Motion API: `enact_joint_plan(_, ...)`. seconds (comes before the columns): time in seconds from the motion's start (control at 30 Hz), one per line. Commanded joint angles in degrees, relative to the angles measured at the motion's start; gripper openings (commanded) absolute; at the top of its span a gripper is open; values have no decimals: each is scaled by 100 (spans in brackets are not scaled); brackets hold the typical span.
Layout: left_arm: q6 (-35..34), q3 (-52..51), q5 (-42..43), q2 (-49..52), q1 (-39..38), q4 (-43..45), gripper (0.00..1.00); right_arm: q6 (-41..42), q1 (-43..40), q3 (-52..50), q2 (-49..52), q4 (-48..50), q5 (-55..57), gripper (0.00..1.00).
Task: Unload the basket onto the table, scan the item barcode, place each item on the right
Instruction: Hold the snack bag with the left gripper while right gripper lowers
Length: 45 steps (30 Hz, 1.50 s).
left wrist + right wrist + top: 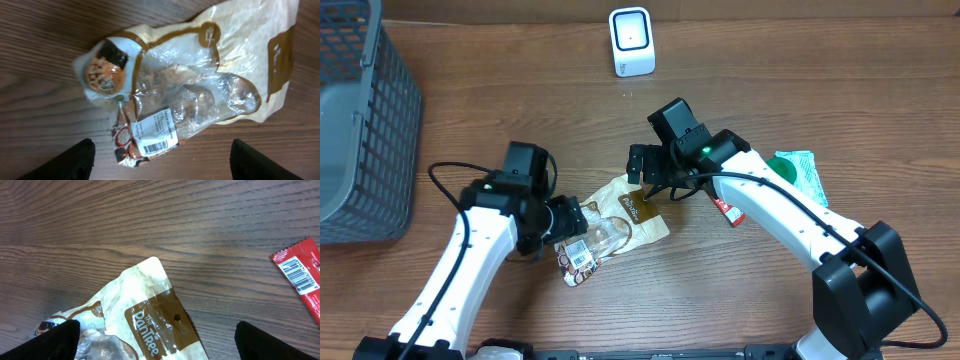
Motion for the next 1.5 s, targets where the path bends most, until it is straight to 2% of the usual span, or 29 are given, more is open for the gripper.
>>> enact_joint_plan(0.0, -144, -251, 70, -11, -144, 197, 78, 20, -20, -24, 31, 33, 55, 100)
enact_joint_plan(0.43, -146, -710, 70, -11, -208, 656, 78, 20, -20, -24, 31, 35, 55, 100)
enact_joint_plan(0.77, -142, -758, 57, -11, -208, 588, 77, 20, -15, -24, 31, 59, 52, 100)
enact_joint_plan(0.87, -142, -763, -39, -11, -205, 645, 77, 20, -15, -24, 31, 59, 52, 100)
enact_joint_plan(1.13, -160, -776, -605, -11, -205, 570, 68, 20, -15, -24, 31, 57, 52, 100)
enact_joint_plan(1.33, -407, -907, -713, -9, -205, 671, 68, 20, -15, -24, 31, 59, 52, 100)
enact_joint_plan(1.47, -444, -1099, -706, -9, -205, 1084, 69, 20, -15, -24, 31, 57, 52, 100)
